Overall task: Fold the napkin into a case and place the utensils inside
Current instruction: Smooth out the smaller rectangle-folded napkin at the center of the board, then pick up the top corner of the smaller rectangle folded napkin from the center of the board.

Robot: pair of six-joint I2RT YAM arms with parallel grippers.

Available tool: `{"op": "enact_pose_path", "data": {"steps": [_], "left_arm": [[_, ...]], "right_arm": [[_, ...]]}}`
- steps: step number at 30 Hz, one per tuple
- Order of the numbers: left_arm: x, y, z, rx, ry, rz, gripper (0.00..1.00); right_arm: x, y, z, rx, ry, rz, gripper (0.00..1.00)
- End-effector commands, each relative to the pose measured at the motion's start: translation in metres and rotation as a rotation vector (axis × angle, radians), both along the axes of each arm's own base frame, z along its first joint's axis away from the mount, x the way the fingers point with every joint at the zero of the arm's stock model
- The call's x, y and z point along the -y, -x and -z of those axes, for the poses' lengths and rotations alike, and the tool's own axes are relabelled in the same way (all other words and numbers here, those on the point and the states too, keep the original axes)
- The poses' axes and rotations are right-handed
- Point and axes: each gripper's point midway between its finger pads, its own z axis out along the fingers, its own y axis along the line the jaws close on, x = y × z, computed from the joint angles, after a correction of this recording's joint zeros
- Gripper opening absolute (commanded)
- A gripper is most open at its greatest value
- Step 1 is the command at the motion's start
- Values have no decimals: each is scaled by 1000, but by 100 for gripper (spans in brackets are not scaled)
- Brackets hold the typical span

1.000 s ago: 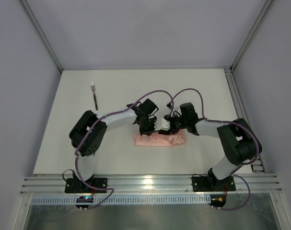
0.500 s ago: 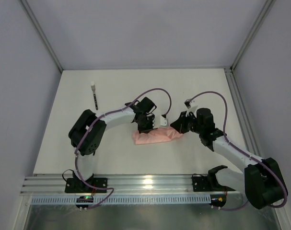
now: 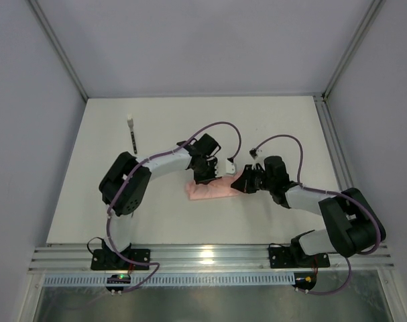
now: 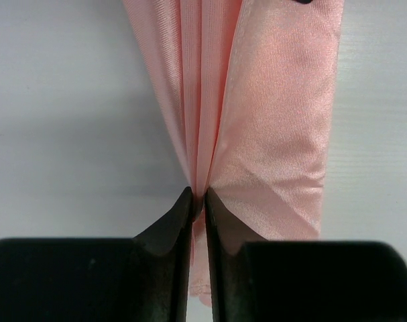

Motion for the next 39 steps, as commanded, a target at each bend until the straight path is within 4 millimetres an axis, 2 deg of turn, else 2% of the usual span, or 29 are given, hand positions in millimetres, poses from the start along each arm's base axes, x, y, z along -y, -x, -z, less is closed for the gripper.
{"op": "enact_pose_path", "data": {"steps": [1, 3, 6, 7, 8, 10, 12, 14, 16, 17, 20, 21, 25, 29, 34, 37, 39], "left_arm": [[0, -7, 1, 11, -13, -10, 14], [2, -10, -3, 18, -3, -15, 16], [6, -13, -13, 29, 18, -20, 24], [8, -12, -17, 25, 30, -18, 32], [10, -12, -21, 20, 39, -22, 35], [12, -10, -33, -9, 69, -49, 43], [13, -12, -55, -20, 121, -102, 48], [2, -23, -76, -21, 167, -180, 54], [-14, -33, -86, -40, 163, -310, 57], [-29, -40, -87, -58, 156, -374, 57], [-60, -29, -75, -176, 79, -486, 57], [-72, 0, -52, -296, 21, -492, 57], [-71, 8, -41, -345, 14, -506, 56], [-68, 15, -30, -395, 22, -499, 50], [-65, 29, -33, -449, 41, -464, 48], [-64, 33, -37, -466, 52, -455, 35], [-64, 37, -41, -473, 60, -440, 34]], "right_arm": [[-8, -26, -4, 7, -22, 52, 4], [-4, -33, 5, -16, -10, 103, 4], [1, -39, 26, -93, 18, 165, 4], [2, -39, 31, -110, 19, 173, 4], [4, -36, 43, -152, 21, 187, 4], [8, -32, 54, -180, 16, 206, 4], [9, -24, 67, -224, 14, 214, 4], [10, -18, 74, -244, 10, 216, 4], [10, -15, 77, -258, -3, 222, 4], [10, -13, 78, -263, -5, 224, 4], [11, -10, 78, -274, -34, 252, 4], [9, -1, 77, -282, -57, 303, 4], [2, 10, 75, -282, -71, 334, 4], [0, 21, 76, -285, -73, 367, 4], [1, 21, 76, -277, -63, 375, 4], [0, 21, 77, -279, -66, 379, 4], [1, 22, 78, -283, -68, 382, 4]]}}
